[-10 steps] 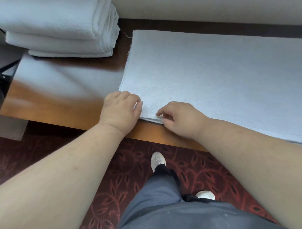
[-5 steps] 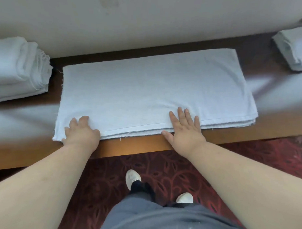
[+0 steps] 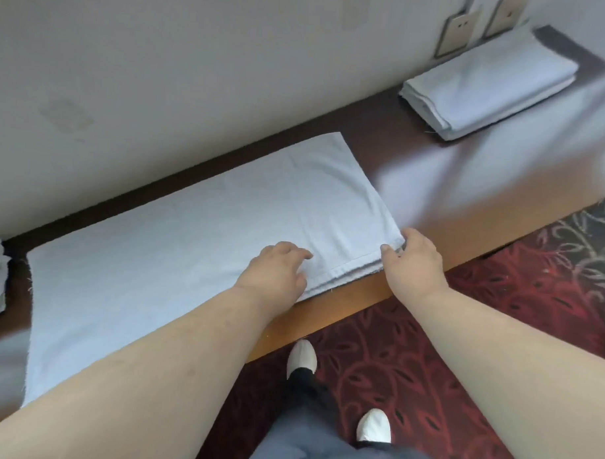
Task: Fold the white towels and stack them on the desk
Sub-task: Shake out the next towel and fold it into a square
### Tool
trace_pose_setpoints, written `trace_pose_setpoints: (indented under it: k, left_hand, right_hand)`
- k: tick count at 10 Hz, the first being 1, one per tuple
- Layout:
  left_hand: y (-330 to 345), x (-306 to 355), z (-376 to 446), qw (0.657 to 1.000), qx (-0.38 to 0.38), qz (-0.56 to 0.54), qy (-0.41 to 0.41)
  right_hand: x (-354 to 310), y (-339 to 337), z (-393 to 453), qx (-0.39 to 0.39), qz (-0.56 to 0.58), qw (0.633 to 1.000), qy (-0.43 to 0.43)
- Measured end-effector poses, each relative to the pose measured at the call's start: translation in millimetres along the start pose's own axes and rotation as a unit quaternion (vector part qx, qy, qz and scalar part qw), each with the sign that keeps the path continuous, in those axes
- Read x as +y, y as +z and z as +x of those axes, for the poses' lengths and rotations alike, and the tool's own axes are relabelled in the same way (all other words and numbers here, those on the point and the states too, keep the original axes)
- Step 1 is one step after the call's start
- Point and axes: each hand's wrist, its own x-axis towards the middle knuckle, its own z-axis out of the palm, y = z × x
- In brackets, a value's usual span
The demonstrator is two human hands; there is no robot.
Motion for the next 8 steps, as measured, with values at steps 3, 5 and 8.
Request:
trace_pose_setpoints:
  k: [3, 5, 8]
  left_hand:
    - [-24.0, 29.8, 146.5, 0.997, 0.011, -0.075, 0.022]
    - [-77.0, 17.9, 254.6, 0.981, 0.044, -0.161, -0.094]
    - [-65.5, 22.3, 301.7, 0.971, 0.028, -0.2, -0.132]
  right_hand:
    - [-2.1, 13.6, 35.9, -0.005, 0.119, 0.977, 0.178]
    - [-9.2, 19.2, 32.8, 0.019, 0.049, 0.982, 0.18]
    - [-8.6, 35.7, 26.5, 0.117, 0.115, 0.971, 0.174]
